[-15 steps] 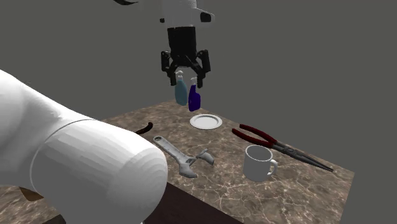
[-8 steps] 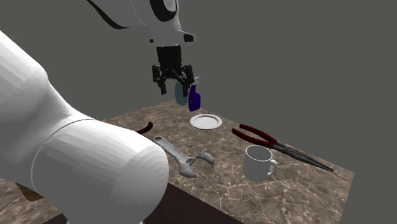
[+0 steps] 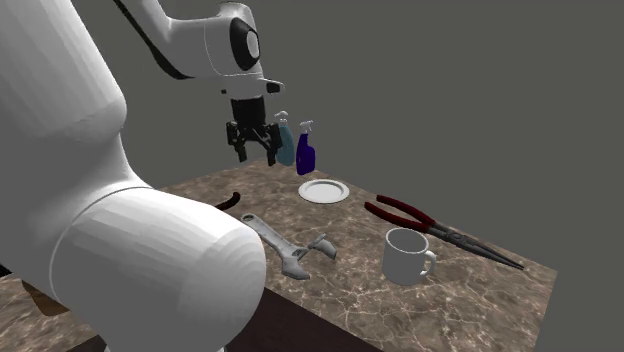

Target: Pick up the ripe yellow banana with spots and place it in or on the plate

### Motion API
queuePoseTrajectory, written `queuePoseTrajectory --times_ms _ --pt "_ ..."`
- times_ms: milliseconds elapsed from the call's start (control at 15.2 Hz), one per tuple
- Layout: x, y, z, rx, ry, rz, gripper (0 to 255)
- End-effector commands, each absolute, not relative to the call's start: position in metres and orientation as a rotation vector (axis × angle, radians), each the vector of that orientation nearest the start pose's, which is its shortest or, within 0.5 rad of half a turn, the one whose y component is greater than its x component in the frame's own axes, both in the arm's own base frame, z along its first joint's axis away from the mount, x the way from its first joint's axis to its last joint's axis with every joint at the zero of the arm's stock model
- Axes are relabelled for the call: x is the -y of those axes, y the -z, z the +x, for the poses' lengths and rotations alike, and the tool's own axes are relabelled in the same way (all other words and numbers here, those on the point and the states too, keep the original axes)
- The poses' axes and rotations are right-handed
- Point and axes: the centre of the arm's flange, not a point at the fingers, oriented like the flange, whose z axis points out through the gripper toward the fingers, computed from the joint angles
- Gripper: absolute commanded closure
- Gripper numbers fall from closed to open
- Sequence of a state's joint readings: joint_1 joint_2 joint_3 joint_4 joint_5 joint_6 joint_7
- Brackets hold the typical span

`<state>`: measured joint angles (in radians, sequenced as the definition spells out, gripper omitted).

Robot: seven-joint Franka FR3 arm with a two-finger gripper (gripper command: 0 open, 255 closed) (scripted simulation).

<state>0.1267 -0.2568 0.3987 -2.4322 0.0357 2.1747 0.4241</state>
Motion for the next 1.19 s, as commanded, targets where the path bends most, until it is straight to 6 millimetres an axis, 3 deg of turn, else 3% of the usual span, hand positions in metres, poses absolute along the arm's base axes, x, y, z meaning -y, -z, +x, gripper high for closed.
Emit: queuePoseTrajectory --times_ms 0,1122 --pt "-0.25 -0.379 0.399 0.102 0.023 -3.21 0" --pt "-0.426 -0.252 0.465 0.066 0.01 -3.228 0"
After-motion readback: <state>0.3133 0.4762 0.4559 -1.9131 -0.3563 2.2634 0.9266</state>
